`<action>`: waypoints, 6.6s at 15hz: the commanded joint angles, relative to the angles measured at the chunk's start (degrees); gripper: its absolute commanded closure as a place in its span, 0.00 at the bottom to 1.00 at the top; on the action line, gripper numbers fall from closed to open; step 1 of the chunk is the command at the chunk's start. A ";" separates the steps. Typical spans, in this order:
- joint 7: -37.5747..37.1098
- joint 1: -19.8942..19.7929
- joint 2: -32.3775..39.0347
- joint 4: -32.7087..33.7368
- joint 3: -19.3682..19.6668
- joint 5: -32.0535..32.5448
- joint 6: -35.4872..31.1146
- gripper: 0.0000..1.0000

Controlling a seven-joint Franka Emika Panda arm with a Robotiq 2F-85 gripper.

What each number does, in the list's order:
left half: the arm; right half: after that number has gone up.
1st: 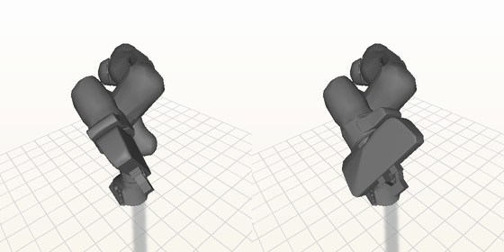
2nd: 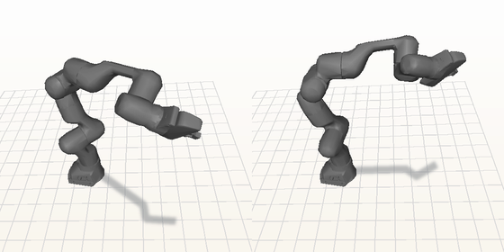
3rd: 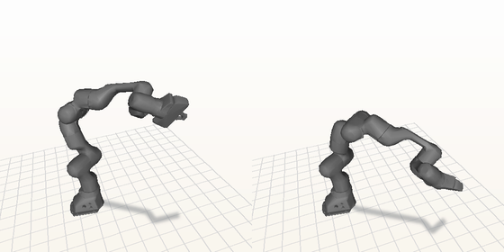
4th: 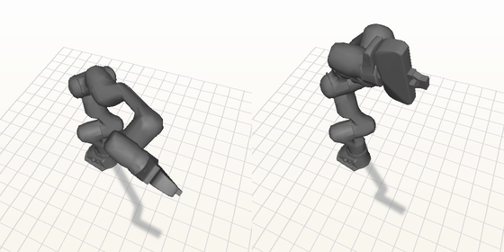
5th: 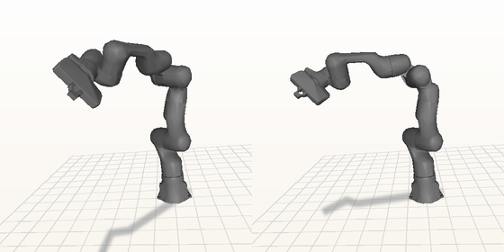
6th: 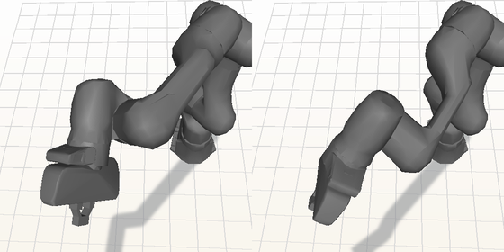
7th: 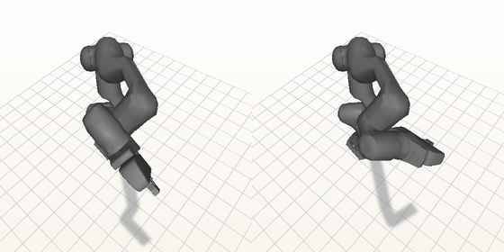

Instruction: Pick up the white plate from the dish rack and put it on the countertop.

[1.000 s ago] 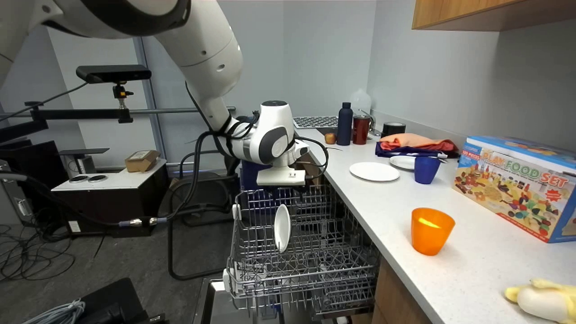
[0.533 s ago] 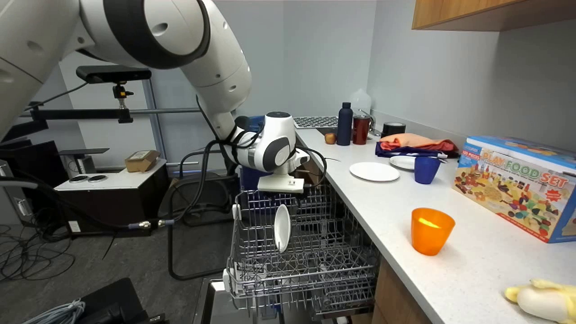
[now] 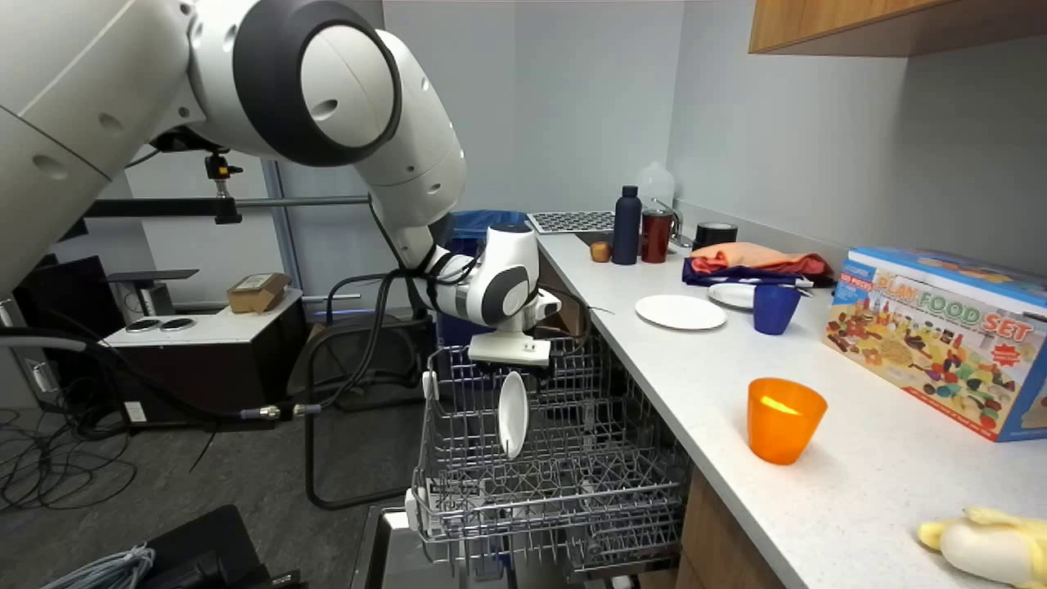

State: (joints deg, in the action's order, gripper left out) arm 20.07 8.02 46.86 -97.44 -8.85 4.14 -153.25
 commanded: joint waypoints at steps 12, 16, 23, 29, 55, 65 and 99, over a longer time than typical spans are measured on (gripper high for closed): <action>-1.07 -0.11 5.98 8.54 -0.30 1.35 2.07 0.80; 0.01 -1.13 4.17 7.88 -0.91 1.09 2.94 1.00; 0.86 -3.01 -0.83 5.69 -1.20 0.66 3.03 0.98; 0.28 -5.23 -7.59 4.74 -1.60 -0.95 1.86 0.98; -41.97 -3.35 -15.83 2.65 21.53 -1.14 -3.23 0.98; -48.58 -2.01 -15.73 1.31 23.18 0.10 5.31 0.98; -42.00 -1.78 -22.55 2.82 19.92 7.37 10.37 0.00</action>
State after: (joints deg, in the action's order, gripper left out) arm -24.48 7.00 26.97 -94.19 12.54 10.22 -142.58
